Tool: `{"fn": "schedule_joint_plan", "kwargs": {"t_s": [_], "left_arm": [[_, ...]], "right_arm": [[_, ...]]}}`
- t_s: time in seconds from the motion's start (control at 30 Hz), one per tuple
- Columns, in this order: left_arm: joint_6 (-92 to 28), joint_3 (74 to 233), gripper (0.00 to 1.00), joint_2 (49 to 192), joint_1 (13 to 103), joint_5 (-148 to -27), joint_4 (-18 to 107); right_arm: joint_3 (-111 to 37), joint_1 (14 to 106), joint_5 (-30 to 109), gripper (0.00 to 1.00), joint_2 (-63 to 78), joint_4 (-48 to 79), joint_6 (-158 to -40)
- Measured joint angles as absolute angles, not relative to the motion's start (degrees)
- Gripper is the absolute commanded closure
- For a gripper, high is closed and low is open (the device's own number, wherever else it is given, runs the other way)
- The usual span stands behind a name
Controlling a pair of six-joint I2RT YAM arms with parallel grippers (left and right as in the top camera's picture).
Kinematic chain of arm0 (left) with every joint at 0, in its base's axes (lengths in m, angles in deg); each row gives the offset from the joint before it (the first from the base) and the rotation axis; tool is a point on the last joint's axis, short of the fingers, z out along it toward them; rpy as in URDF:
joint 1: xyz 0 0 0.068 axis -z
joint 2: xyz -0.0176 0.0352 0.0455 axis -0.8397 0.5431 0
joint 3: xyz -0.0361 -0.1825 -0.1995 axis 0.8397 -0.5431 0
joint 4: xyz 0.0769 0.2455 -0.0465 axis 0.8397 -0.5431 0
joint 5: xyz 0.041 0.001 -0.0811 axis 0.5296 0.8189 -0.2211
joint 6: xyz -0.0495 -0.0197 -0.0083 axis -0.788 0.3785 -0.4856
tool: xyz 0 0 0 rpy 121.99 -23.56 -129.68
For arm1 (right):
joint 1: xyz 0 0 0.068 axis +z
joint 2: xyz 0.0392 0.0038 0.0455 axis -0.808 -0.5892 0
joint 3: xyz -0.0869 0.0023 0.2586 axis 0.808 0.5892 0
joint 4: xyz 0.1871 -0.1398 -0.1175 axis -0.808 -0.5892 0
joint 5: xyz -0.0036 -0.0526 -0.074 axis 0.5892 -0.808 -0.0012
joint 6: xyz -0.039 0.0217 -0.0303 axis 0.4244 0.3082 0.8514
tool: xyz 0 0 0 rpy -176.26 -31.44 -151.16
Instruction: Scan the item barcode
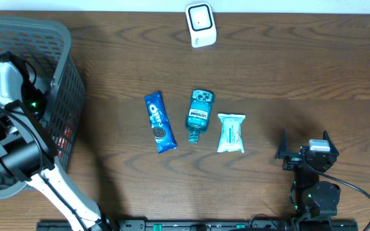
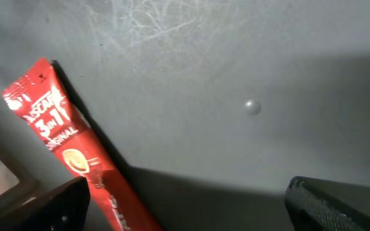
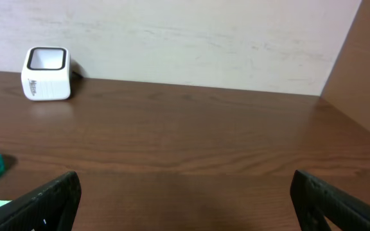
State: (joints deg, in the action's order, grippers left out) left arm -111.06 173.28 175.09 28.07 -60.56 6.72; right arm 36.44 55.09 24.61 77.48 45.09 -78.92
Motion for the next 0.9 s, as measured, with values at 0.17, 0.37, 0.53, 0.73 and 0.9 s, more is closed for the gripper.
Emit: {"fn": "schedule_joint_plan", "kwargs": {"t_s": [0.17, 0.37, 0.53, 0.73, 0.9], "left_arm": [[-111.1, 173.19, 0.02, 175.09, 28.88, -59.71, 6.22], [-111.32, 172.99, 0.02, 175.02, 29.25, -59.71, 6.2], [-112.24, 169.84, 0.02, 173.47, 30.21, -58.29, 9.87], [-113.07, 164.36, 0.02, 170.69, 32.55, -56.06, 18.85], [-112.61, 161.52, 0.02, 169.58, 34.02, -52.35, 22.98]], "right_arm": [[36.44, 55.09, 24.61, 0.01, 77.48, 45.09, -78.94], [36.44, 55.09, 24.61, 0.01, 77.48, 45.09, -78.92], [36.44, 55.09, 24.61, 0.01, 77.48, 45.09, -78.92], [36.44, 55.09, 24.61, 0.01, 77.48, 45.09, -78.92], [36.44, 55.09, 24.61, 0.01, 77.48, 45.09, -78.92]]}}
